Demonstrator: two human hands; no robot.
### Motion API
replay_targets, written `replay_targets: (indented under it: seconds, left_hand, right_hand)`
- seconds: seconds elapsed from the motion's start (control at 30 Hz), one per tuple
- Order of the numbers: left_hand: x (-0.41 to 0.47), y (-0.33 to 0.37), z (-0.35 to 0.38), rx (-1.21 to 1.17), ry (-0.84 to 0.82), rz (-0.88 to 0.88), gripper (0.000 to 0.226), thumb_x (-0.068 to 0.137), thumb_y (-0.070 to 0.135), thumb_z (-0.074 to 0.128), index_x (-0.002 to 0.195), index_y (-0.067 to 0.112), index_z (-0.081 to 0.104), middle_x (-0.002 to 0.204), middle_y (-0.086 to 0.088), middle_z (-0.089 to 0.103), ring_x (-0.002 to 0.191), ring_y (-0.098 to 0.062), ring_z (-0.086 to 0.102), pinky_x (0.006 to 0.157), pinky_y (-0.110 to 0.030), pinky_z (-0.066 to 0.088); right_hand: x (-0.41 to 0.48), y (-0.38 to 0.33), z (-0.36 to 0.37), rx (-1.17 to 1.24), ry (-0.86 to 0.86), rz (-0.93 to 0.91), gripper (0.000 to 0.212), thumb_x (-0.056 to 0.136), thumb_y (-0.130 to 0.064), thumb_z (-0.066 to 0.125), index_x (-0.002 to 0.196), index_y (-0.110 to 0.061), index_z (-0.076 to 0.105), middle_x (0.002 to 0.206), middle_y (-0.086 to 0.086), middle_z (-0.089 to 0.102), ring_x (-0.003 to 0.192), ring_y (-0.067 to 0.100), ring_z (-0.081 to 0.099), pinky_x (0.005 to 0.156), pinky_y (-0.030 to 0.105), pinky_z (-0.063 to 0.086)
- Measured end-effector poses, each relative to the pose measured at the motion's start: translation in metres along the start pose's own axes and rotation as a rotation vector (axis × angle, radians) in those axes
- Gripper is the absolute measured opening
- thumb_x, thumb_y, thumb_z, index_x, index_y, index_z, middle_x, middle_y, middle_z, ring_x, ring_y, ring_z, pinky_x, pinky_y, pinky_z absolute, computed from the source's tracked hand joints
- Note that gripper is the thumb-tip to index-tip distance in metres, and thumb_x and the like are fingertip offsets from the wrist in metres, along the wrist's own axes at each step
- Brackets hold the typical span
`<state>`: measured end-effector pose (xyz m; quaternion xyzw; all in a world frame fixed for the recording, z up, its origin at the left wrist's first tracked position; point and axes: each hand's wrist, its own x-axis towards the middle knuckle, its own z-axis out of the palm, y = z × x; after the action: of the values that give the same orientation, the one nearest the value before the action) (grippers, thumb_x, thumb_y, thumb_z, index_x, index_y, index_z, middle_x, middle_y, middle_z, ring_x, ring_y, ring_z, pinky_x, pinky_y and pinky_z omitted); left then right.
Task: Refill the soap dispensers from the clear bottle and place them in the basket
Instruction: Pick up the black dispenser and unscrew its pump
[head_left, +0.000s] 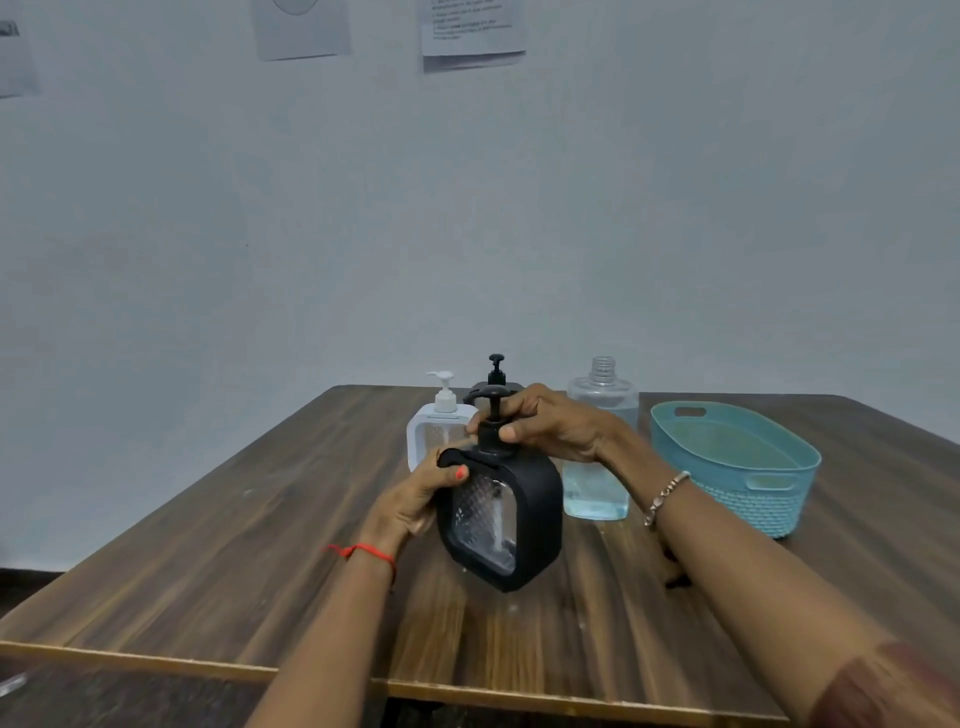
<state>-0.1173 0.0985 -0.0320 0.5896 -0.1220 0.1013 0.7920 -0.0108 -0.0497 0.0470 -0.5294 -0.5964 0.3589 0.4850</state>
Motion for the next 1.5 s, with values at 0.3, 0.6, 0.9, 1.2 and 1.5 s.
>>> replay_targets:
  seconds: [0.3, 0.6, 0.9, 1.2, 1.5]
  left_hand:
    - [0.015, 0.011, 0.011, 0.303, 0.47, 0.149, 0.032, 0.065, 0.001, 0.077, 0.095, 0.008, 0.068, 0.082, -0.004, 0.073, 0.079, -0.021, 0.066, 0.071, -0.023, 0.055]
    - [0.015, 0.013, 0.013, 0.282, 0.375, 0.088, 0.044, 0.054, 0.011, 0.085, 0.095, 0.005, 0.069, 0.082, -0.006, 0.073, 0.077, -0.021, 0.067, 0.069, -0.024, 0.056]
    - [0.01, 0.008, 0.016, 0.217, 0.339, 0.093, 0.028, 0.061, 0.007, 0.078, 0.087, 0.01, 0.072, 0.081, -0.005, 0.074, 0.075, -0.018, 0.069, 0.069, -0.024, 0.054]
    - [0.015, 0.005, 0.021, 0.287, 0.467, 0.09, 0.024, 0.068, 0.0, 0.075, 0.089, 0.009, 0.07, 0.076, -0.001, 0.075, 0.071, -0.015, 0.069, 0.066, -0.023, 0.053]
    - [0.016, -0.001, 0.023, 0.289, 0.491, 0.083, 0.029, 0.067, 0.002, 0.078, 0.094, 0.006, 0.069, 0.082, -0.006, 0.074, 0.074, -0.018, 0.069, 0.069, -0.025, 0.053]
  right_hand:
    - [-0.008, -0.005, 0.002, -0.354, 0.654, 0.024, 0.02, 0.07, -0.022, 0.079, 0.085, -0.012, 0.071, 0.073, 0.0, 0.063, 0.069, 0.008, 0.057, 0.067, 0.013, 0.046]
    - [-0.009, -0.005, 0.008, -0.418, 0.605, 0.013, 0.015, 0.079, -0.019, 0.071, 0.087, -0.007, 0.071, 0.084, 0.014, 0.07, 0.074, 0.016, 0.062, 0.074, 0.031, 0.051]
    - [-0.018, -0.008, 0.005, -0.096, 0.436, 0.045, 0.035, 0.081, -0.009, 0.067, 0.114, 0.001, 0.06, 0.108, 0.015, 0.064, 0.098, 0.019, 0.062, 0.092, 0.027, 0.049]
    - [-0.013, -0.016, 0.008, -0.28, 0.674, 0.13, 0.037, 0.072, 0.006, 0.07, 0.108, 0.0, 0.065, 0.097, 0.009, 0.067, 0.088, 0.016, 0.063, 0.071, 0.015, 0.047]
    - [-0.015, -0.015, 0.015, -0.557, 0.733, 0.186, 0.023, 0.072, -0.022, 0.078, 0.085, -0.005, 0.069, 0.067, -0.002, 0.059, 0.063, 0.009, 0.054, 0.06, 0.021, 0.04]
